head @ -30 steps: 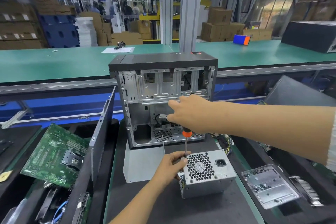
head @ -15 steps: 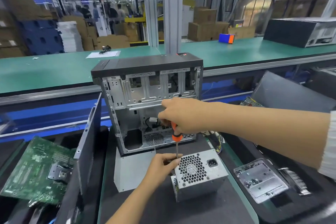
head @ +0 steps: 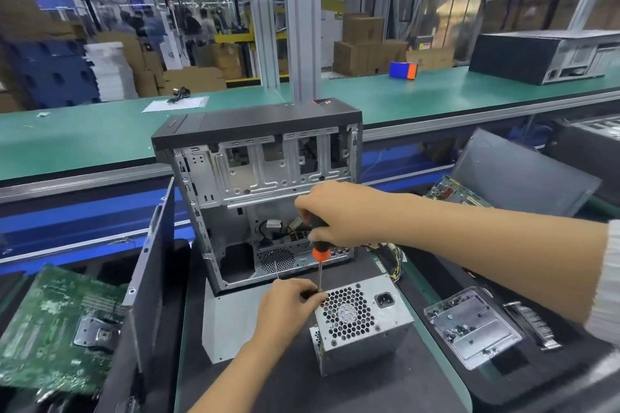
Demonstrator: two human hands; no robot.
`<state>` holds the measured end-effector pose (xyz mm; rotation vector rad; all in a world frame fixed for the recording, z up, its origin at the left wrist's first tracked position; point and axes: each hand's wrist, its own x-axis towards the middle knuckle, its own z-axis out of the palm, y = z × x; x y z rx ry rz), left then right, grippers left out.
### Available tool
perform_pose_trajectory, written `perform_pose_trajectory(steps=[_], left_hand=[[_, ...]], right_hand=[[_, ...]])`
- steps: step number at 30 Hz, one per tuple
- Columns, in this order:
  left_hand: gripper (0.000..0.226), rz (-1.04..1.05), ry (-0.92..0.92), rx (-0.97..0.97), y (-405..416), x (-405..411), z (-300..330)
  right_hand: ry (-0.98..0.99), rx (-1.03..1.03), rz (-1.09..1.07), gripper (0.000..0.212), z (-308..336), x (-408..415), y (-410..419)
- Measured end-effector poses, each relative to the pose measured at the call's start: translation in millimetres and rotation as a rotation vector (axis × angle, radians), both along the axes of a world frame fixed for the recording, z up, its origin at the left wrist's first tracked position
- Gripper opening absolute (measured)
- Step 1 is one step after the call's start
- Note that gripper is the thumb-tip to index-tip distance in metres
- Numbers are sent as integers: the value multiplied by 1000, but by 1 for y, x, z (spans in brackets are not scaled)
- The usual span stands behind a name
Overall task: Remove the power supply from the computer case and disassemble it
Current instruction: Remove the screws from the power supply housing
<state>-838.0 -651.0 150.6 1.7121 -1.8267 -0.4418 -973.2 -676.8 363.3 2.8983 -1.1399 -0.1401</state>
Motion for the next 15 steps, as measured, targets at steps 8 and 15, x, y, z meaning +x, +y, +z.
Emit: perform_pose_trajectory(steps=[8,15], left_hand=[[14,86,-77,-47,-7,-1,4],[30,180,697,254,-30,-28,27]], right_hand=[[-156,-69,-93,16,3,-23,-1],[-186,-16,-250,18,3,-50,-13]])
